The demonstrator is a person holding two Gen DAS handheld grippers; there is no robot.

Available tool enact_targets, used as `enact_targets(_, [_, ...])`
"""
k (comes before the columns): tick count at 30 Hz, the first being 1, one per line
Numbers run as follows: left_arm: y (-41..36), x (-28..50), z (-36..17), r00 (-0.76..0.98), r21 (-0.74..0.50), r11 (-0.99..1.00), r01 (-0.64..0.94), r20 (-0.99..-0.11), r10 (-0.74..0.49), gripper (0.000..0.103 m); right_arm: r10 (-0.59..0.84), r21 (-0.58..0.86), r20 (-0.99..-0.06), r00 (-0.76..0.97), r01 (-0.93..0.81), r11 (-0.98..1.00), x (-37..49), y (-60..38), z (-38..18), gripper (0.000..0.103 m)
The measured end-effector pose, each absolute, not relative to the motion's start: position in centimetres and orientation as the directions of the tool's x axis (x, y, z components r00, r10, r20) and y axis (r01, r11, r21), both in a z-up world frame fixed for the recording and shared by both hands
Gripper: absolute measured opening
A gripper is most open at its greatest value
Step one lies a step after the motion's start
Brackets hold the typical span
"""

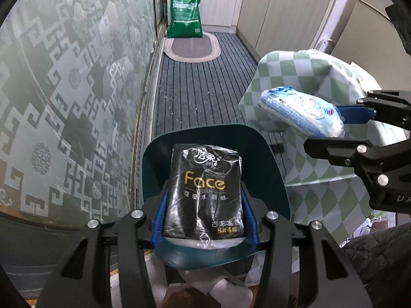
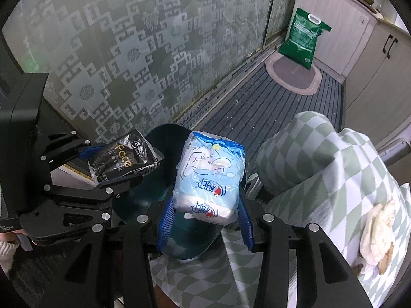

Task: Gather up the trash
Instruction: 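Open the left tool over the bin while the right tool releases its pack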

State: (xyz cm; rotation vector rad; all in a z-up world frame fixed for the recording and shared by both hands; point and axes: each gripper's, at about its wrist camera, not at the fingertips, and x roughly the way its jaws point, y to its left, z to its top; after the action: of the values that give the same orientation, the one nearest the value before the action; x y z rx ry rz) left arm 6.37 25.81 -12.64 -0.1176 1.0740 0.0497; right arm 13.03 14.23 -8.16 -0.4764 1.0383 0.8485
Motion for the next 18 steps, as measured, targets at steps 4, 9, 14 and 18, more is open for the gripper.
enact_targets(4, [25.5, 6.5, -13.1, 0.466, -0.040, 0.996, -0.079, -0.885, 0.001, 0.062, 0.370, 0.038, -0.898, 0.237, -0.797, 0.603, 13.1, 14.5, -8.6, 0.045])
enact_targets(9, [25.7, 6.2, -12.8, 0.478, -0.052, 0.995, -0.081, -0.878, -0.007, 0.062, 0.364, 0.038, -0.903, 0.230, -0.798, 0.601, 13.3, 14.6, -8.9, 0.045])
enact_targets(14, [26.1, 6.1, -12.2, 0.487, -0.059, 0.994, -0.097, -0.873, -0.005, 0.062, 0.353, 0.034, -0.910, 0.217, -0.810, 0.586, 13.0, 15.1, -9.3, 0.045])
enact_targets(18, [26.2, 6.2, -12.3, 0.479, -0.054, 0.994, -0.099, -0.878, 0.000, 0.062, 0.337, 0.031, -0.920, 0.201, -0.819, 0.573, 12.8, 15.5, -10.0, 0.045])
